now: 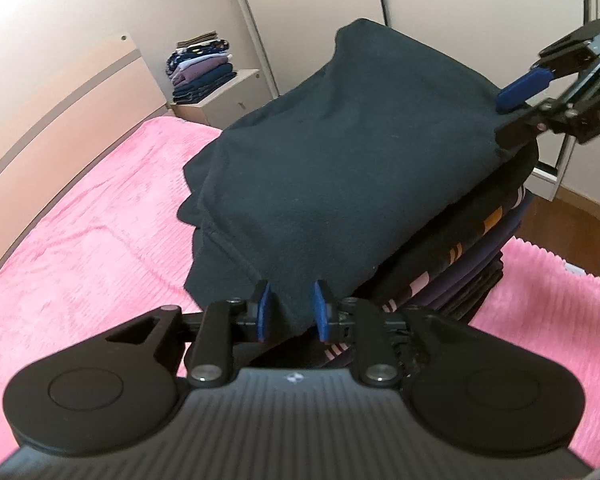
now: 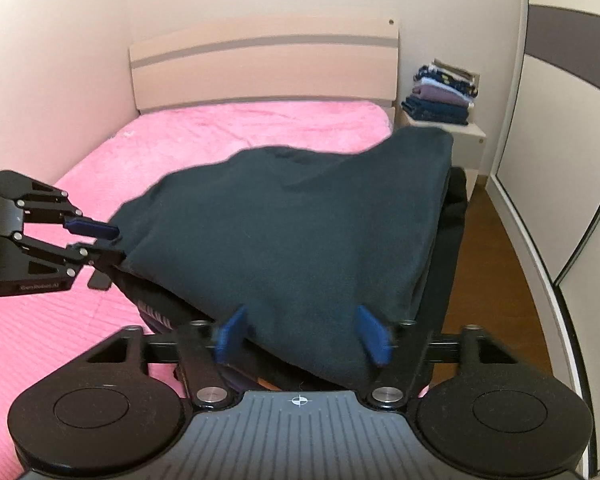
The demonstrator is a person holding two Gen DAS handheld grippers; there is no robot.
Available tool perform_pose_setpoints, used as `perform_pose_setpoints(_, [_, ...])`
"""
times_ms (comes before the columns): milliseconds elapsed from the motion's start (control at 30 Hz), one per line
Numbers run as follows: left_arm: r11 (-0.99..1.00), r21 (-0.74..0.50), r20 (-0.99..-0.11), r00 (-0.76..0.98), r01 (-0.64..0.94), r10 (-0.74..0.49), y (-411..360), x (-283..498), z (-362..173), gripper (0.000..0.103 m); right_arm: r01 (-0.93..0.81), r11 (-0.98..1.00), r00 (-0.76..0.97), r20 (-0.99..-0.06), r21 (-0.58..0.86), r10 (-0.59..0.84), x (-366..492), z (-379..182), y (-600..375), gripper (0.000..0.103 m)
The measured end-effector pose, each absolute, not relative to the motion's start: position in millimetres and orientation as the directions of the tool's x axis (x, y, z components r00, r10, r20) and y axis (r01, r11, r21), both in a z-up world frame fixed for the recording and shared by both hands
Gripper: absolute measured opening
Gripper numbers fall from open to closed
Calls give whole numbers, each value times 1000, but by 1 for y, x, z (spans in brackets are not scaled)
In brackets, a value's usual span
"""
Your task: Fold clothes
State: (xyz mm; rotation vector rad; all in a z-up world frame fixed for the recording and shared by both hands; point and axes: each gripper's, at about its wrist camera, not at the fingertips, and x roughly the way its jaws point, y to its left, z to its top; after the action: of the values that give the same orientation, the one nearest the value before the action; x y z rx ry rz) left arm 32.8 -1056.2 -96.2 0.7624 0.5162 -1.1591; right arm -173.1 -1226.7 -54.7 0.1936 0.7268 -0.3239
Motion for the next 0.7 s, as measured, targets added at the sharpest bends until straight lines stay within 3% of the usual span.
perform_pose_setpoints(33, [211, 256, -713, 331, 943, -618, -1052, 32, -93, 25, 357, 933, 702, -674, 54, -230, -173, -53, -1224, 69])
perform_pose_setpoints(100, [239, 231, -711, 331, 943, -621, -1043, 28, -90, 41, 374, 926, 703, -667, 50, -249, -183, -48, -1215, 78])
perform_pose_setpoints(167, [285, 189, -708, 332, 940, -624, -1029, 23, -87, 45, 413, 908, 708, -652, 70, -271, -197, -45, -1201, 97])
perform_pose_setpoints(233, [351, 123, -715, 328, 928, -617, -1012, 16, -88, 55, 453, 885, 707, -648, 107, -283, -215, -48, -1187, 102])
perform_pose_setpoints(400, [533, -60, -745, 318, 844, -587, -968, -3, -94, 87, 584, 794, 640, -698, 169, -323, -253, -61, -1152, 102])
perform_pose_setpoints(533, [597, -88, -711, 369, 798, -599, -941, -26, -86, 94, 674, 727, 551, -746, 133, -374, -273, -60, -1131, 102])
perform_pose_setpoints(700, [618, -139, -696, 368, 774, -617, -916, -44, -72, 94, 710, 692, 533, -741, 130, -408, -287, -43, -1108, 102])
